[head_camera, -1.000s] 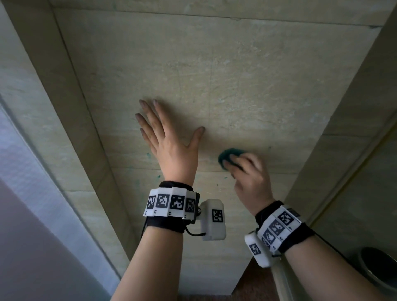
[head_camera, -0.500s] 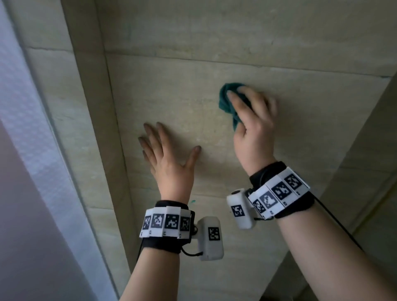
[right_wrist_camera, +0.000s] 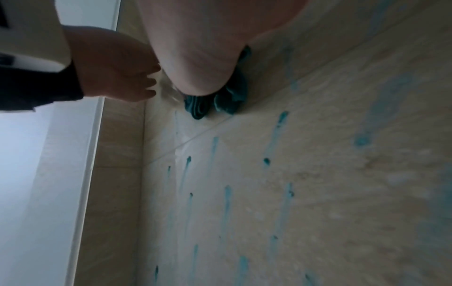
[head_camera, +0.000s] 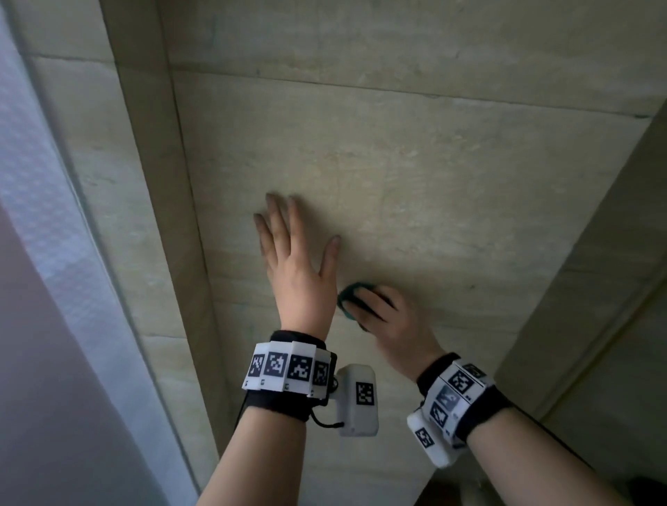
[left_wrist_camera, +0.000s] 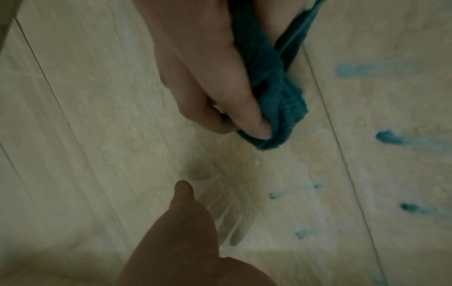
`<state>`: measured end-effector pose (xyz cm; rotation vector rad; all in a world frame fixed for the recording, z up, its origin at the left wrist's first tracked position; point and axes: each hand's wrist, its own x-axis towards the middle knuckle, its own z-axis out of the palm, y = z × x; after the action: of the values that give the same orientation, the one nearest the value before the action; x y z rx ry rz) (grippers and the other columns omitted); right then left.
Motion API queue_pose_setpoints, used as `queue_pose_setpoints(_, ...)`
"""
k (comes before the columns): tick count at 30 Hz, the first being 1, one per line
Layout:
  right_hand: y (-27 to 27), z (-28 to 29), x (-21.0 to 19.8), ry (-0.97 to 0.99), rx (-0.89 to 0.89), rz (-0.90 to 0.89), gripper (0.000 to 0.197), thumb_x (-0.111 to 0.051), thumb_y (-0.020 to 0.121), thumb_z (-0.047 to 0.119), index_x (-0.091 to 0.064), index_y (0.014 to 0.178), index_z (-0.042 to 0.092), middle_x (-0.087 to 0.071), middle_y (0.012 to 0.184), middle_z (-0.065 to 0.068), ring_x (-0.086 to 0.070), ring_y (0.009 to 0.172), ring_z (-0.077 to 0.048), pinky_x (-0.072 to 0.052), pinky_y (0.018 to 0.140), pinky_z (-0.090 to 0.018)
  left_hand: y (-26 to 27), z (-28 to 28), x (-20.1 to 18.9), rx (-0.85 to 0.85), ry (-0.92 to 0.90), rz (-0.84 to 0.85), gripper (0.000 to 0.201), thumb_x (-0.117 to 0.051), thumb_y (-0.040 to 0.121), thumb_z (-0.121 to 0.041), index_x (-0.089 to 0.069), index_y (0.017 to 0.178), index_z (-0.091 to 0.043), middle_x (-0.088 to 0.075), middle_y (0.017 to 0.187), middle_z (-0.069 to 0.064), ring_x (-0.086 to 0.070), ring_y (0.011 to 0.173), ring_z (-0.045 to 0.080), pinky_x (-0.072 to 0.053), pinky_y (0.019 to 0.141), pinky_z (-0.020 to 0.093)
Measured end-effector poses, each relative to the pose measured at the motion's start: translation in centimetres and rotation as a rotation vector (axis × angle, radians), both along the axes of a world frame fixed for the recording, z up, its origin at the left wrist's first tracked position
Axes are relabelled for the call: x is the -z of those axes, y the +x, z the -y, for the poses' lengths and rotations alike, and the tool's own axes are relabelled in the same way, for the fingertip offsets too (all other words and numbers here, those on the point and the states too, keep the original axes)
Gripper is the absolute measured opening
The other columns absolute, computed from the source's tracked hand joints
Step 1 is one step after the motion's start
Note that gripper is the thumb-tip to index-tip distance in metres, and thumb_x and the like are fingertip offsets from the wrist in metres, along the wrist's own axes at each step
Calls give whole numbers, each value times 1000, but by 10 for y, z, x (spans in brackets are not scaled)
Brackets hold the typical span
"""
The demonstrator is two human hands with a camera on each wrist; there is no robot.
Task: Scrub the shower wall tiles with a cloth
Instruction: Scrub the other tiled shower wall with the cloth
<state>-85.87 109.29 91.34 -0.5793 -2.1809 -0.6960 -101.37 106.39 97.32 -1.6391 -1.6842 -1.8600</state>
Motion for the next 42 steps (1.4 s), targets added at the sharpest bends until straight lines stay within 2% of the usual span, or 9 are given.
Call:
queue_pose_setpoints(5,41,7,-19,-36,111,-185,46,-43,79,-8,-63,117,6,-55,121,-12,-45,102,-32,-49,84,-46,33,1,2,75,-13,-90,73,-55,96,-38,-15,153,-15,1,159,3,6,147,29,3,117,28)
queue_pose_setpoints(9,78,13,-51,-50,250,-462,56,-38,73,-8,-59,122,8,-51,125,-13,-42,106,-34,-37,95,-42,57,0,1,121,-37,-122,74,-57,95,-38,-17,153,-13,-2,161,11,6,147,30,0,118,37)
queue_pose_setpoints(14,107,5,-79,5,221,-744,60,-40,69,-18,-62,119,5,-49,124,-10,-50,112,-38,-44,98,-48,77,-4,2,123,-29,-136,76,-59,93,-39,-19,152,-12,-1,160,15,6,146,31,9,117,28)
queue_pose_setpoints(17,106,3,-65,17,207,-741,56,-41,68,-16,-66,115,3,-50,121,-6,-51,107,-35,-45,95,-43,81,-7,4,122,-32,-132,78,-59,93,-38,-15,153,-13,0,160,16,8,146,32,12,116,25)
queue_pose_setpoints(22,104,7,-4,-65,303,-468,46,-44,69,-8,-72,104,2,-66,104,-19,-46,84,-29,-37,76,-34,87,-8,5,125,-35,-132,79,-60,93,-38,-15,153,-11,0,159,19,7,146,34,12,115,25)
queue_pose_setpoints(28,113,18,20,-122,274,-296,43,-42,73,-6,-73,101,2,-69,100,-17,-42,86,-24,-39,75,-32,91,-8,10,128,-47,-144,78,-59,94,-38,-16,152,-9,-2,159,20,6,146,36,9,117,32)
queue_pose_setpoints(32,126,14,-13,-57,265,-497,45,-45,72,-11,-71,106,3,-62,105,-13,-45,89,-28,-40,77,-36,93,-8,10,118,-39,-142,78,-60,93,-37,-17,152,-7,-3,159,22,5,145,38,5,117,36)
queue_pose_setpoints(37,134,-1,-65,95,284,-776,52,-42,69,-14,-69,109,5,-55,112,-10,-45,98,-28,-45,84,-39,93,-9,10,125,-43,-140,80,-60,93,-37,-15,152,-8,-1,159,21,7,146,37,10,116,30)
queue_pose_setpoints(42,119,-2,-39,106,331,-772,48,-44,62,-7,-67,102,7,-50,108,-8,-43,91,-29,-43,78,-41,90,-13,13,101,-37,-174,78,-61,93,-32,-17,152,-8,-3,159,21,5,145,38,5,117,36)
